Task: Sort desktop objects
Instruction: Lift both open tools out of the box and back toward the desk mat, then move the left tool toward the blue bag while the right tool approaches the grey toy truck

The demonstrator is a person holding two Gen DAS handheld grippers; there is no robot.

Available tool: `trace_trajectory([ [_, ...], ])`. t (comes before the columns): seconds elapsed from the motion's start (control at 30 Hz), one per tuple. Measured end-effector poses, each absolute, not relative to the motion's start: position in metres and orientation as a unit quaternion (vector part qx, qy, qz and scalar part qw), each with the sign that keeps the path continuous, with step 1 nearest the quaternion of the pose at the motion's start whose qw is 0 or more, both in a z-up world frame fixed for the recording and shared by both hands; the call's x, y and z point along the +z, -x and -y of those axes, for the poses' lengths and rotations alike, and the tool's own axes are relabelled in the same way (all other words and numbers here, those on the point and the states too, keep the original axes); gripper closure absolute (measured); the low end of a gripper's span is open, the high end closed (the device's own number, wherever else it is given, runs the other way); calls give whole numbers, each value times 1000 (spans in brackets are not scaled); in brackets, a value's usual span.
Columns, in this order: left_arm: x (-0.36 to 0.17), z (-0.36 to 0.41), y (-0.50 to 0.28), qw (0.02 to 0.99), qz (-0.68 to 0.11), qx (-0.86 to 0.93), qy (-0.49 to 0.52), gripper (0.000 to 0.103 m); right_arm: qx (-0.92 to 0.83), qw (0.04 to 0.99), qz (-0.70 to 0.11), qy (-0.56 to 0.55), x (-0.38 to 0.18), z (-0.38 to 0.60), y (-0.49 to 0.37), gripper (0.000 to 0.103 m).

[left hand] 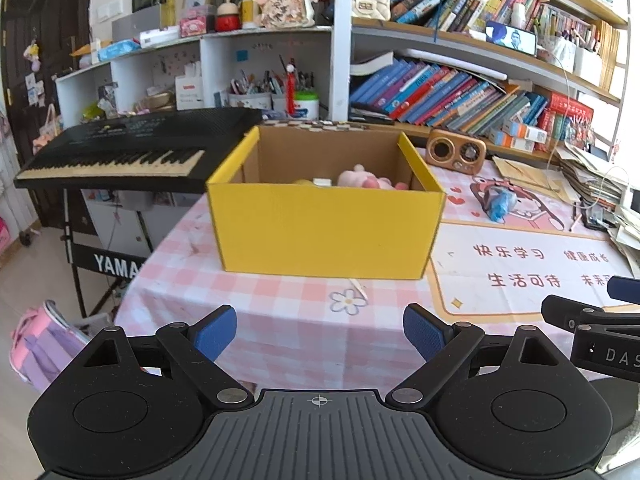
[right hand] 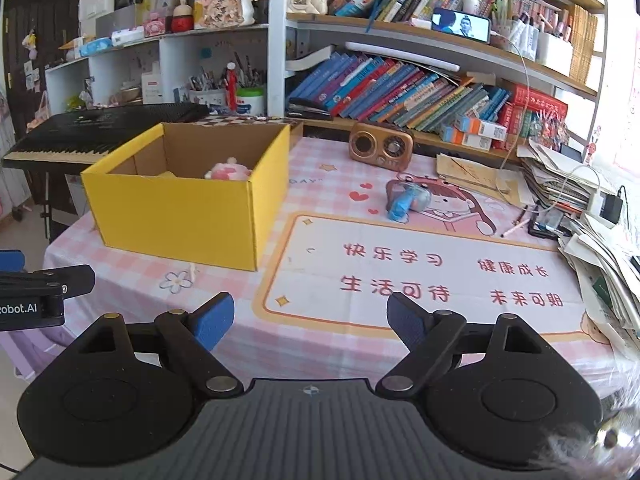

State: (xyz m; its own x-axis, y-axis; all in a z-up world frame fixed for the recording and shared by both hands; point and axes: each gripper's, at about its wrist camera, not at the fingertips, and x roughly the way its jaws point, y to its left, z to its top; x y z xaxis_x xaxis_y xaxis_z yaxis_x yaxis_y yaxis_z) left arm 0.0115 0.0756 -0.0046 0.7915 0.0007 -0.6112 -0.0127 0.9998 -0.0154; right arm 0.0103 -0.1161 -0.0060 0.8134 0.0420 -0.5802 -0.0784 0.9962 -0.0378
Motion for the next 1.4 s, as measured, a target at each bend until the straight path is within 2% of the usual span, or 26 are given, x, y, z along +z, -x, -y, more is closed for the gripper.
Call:
trace_trajectory([
  [0.6,-10,-2,-50,942,-331,-54,-17,10,-21,951,-307,7,-14,187,-31,20],
  [1.4,-26,126,-131,933,-346,-88,-32,10,-20,940,-340,-14,-31,309,-118,20],
])
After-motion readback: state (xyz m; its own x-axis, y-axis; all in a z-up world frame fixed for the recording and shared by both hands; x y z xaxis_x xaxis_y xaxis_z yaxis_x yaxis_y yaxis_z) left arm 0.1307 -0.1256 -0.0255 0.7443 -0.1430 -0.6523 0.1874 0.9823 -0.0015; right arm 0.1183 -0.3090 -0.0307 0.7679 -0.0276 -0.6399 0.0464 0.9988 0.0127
